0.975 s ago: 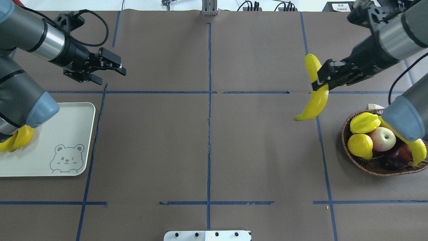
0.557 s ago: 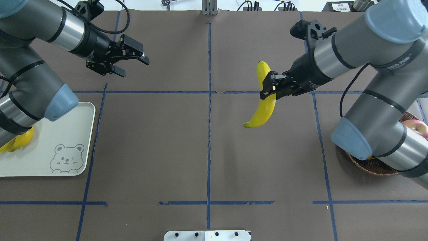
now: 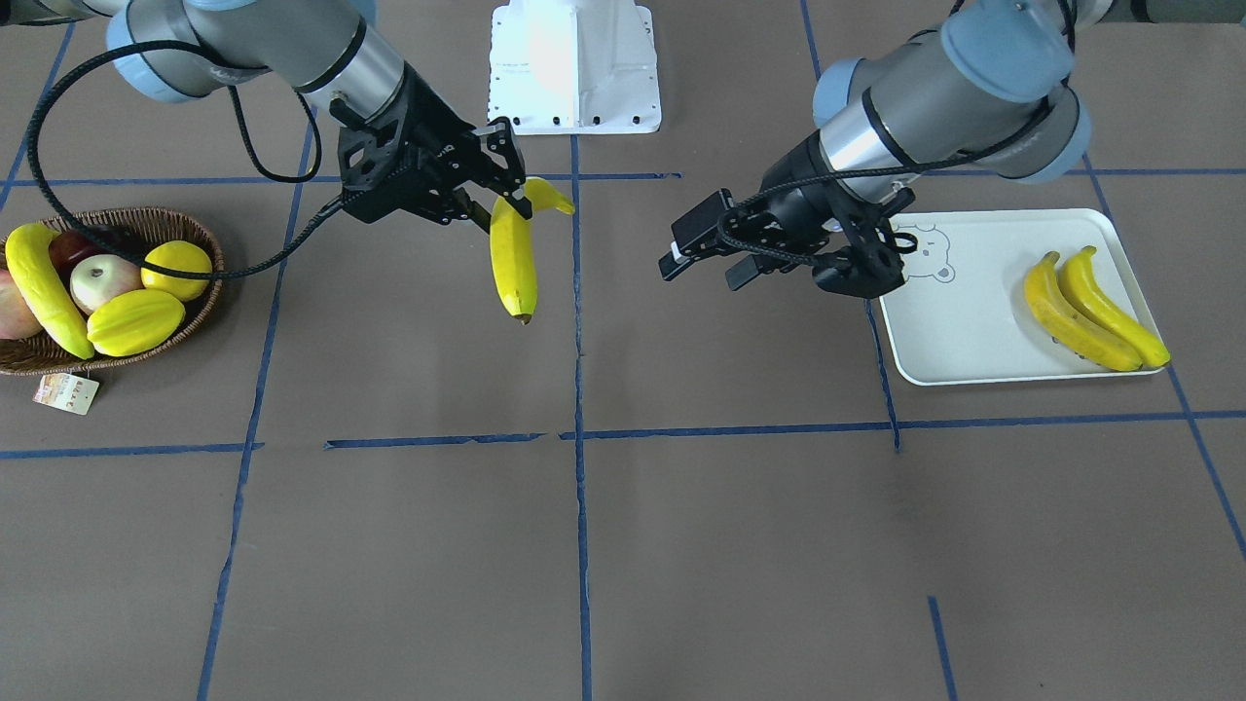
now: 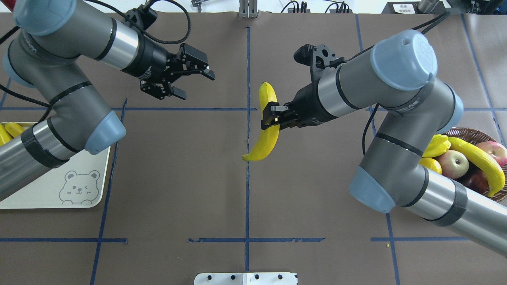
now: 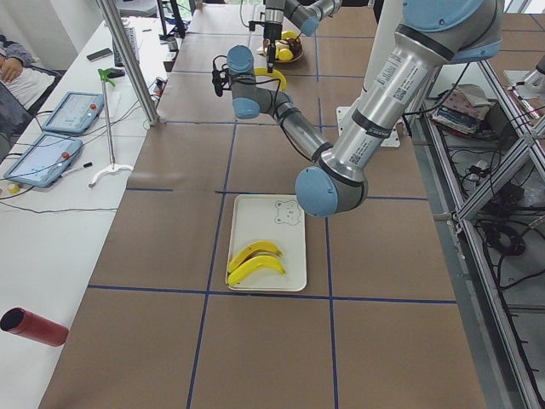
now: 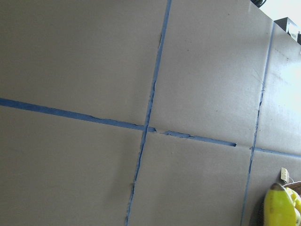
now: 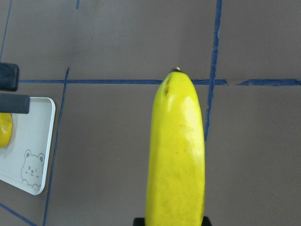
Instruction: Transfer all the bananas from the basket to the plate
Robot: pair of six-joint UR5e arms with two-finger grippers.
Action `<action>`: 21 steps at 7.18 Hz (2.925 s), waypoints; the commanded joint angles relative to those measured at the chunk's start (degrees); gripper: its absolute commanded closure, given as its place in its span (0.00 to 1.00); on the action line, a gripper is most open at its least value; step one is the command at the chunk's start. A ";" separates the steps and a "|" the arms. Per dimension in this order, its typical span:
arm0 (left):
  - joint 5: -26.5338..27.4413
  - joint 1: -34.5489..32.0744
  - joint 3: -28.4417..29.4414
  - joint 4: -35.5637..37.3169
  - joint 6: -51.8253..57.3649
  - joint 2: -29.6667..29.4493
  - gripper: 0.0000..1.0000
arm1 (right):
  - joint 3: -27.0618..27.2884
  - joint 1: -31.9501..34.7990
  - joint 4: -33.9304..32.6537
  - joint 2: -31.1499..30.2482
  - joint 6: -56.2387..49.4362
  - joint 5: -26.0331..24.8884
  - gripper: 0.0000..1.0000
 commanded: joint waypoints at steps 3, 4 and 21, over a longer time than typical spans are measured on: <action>6.00 5.37 0.76 -0.14 -6.32 -3.95 0.01 | -0.77 -4.73 1.90 2.82 3.46 -4.47 0.96; 7.32 6.60 0.76 -0.14 -6.32 -4.12 0.01 | -0.77 -5.35 3.47 2.91 4.69 -4.91 0.96; 14.01 1.37 -1.60 8.14 -11.57 6.85 1.00 | -0.42 1.49 -10.54 2.12 3.30 -4.21 0.01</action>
